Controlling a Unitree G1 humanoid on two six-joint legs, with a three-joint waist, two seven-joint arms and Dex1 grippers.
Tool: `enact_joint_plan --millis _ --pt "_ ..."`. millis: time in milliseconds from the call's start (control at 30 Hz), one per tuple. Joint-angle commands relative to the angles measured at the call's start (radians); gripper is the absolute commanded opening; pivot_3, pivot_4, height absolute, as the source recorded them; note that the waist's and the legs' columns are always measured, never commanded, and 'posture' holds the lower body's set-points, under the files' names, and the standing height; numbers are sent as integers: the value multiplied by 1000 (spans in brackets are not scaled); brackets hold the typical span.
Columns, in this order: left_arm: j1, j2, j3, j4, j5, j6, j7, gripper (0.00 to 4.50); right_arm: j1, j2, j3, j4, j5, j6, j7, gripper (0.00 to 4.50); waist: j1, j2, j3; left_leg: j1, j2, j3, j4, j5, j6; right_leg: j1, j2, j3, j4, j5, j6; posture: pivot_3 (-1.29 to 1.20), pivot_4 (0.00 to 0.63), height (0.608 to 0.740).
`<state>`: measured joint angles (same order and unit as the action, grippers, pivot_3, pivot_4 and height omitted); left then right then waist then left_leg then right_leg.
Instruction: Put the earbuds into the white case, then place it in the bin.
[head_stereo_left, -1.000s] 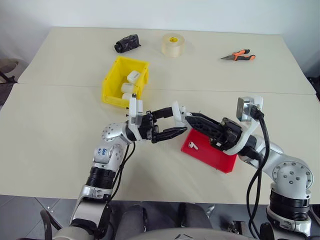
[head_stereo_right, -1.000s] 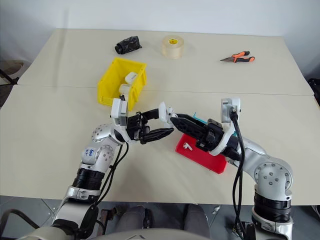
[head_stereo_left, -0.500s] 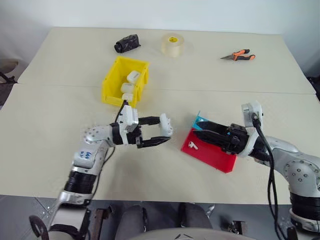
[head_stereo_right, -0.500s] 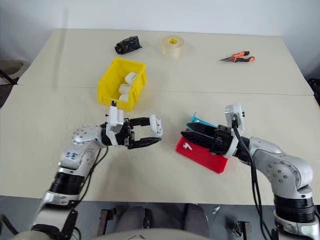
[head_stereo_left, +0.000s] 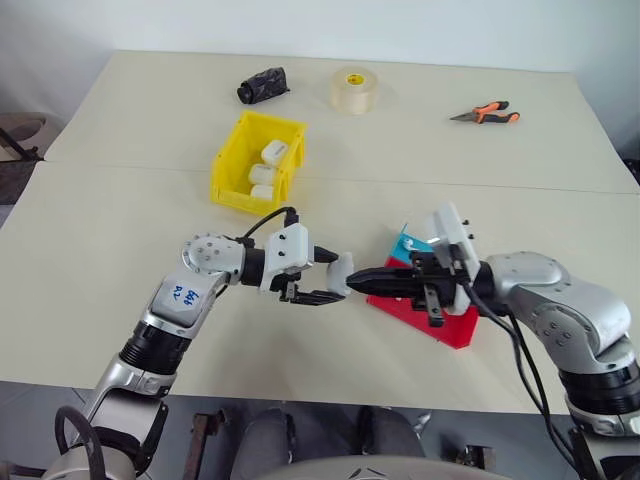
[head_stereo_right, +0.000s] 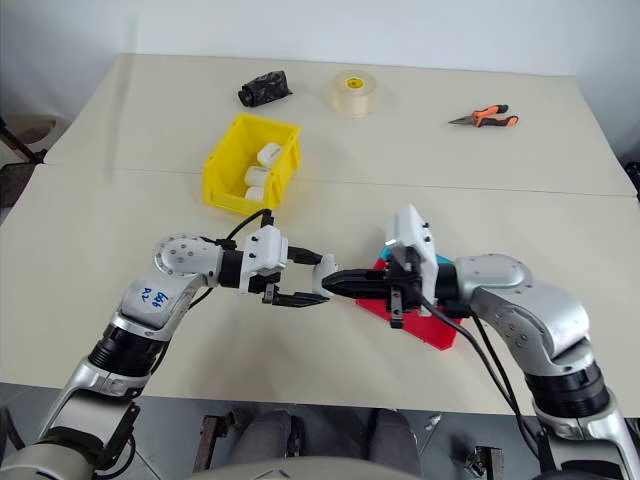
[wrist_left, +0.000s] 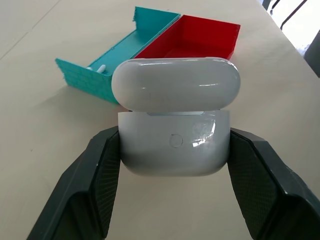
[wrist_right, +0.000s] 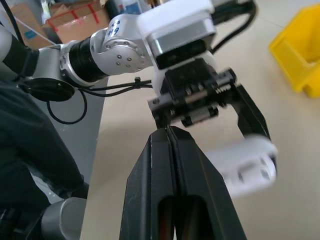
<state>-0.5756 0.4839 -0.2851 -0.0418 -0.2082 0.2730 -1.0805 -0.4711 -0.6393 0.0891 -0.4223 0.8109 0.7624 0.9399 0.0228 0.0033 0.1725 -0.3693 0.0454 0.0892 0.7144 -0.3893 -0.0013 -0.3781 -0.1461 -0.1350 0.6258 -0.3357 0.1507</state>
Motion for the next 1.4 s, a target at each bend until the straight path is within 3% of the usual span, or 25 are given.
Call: enact_joint_plan --millis 33,233,400,600,700,933,1100,1267,1400 --pt "-9 -14 -8 -53 0 2 8 2798 -42 18 15 3 -11 23 -24 40 1 0 0 0 0 0 0 0 0 0 0 0 0 0 0 0 150 740" --pt "3 -21 20 -60 -1 -18 41 2798 2 -24 36 53 -82 8 12 40 1 0 0 0 0 0 0 0 0 0 0 0 0 0 0 0 150 740" --pt "48 -19 72 -98 -67 1 36 2798 92 -76 -20 108 -122 -81 74 40 0 -1 0 0 0 0 0 0 0 0 0 0 0 0 0 0 150 740" --pt "165 -12 173 -183 -162 41 71 2798 193 -41 -123 132 -127 -238 120 40 0 -1 0 0 0 0 0 0 0 0 0 0 0 0 0 0 150 740" --pt "279 -8 278 -250 -214 38 126 2798 250 -3 -167 106 -150 -335 91 617 -2 -1 0 1 1 0 -1 0 0 0 0 0 0 0 0 0 150 740" --pt "461 -82 454 -357 -216 74 410 2798 294 93 -240 169 -240 -604 56 2905 2 -1 0 1 1 -1 0 0 0 1 0 1 0 0 0 0 150 740" --pt "442 -136 543 -304 -196 16 552 2798 299 113 -269 210 -246 -666 44 4487 2 -1 0 1 1 -1 0 0 0 1 0 1 0 0 0 0 150 740" --pt "227 -132 547 -85 -188 10 602 2798 286 118 -263 233 -270 -689 21 4487 2 -1 0 1 1 0 0 0 0 1 0 0 0 0 0 0 150 740" --pt "14 -101 503 189 -103 -51 604 2798 275 121 -247 237 -288 -699 11 4487 1 -1 0 1 0 0 0 0 0 1 0 0 1 0 0 0 150 740"
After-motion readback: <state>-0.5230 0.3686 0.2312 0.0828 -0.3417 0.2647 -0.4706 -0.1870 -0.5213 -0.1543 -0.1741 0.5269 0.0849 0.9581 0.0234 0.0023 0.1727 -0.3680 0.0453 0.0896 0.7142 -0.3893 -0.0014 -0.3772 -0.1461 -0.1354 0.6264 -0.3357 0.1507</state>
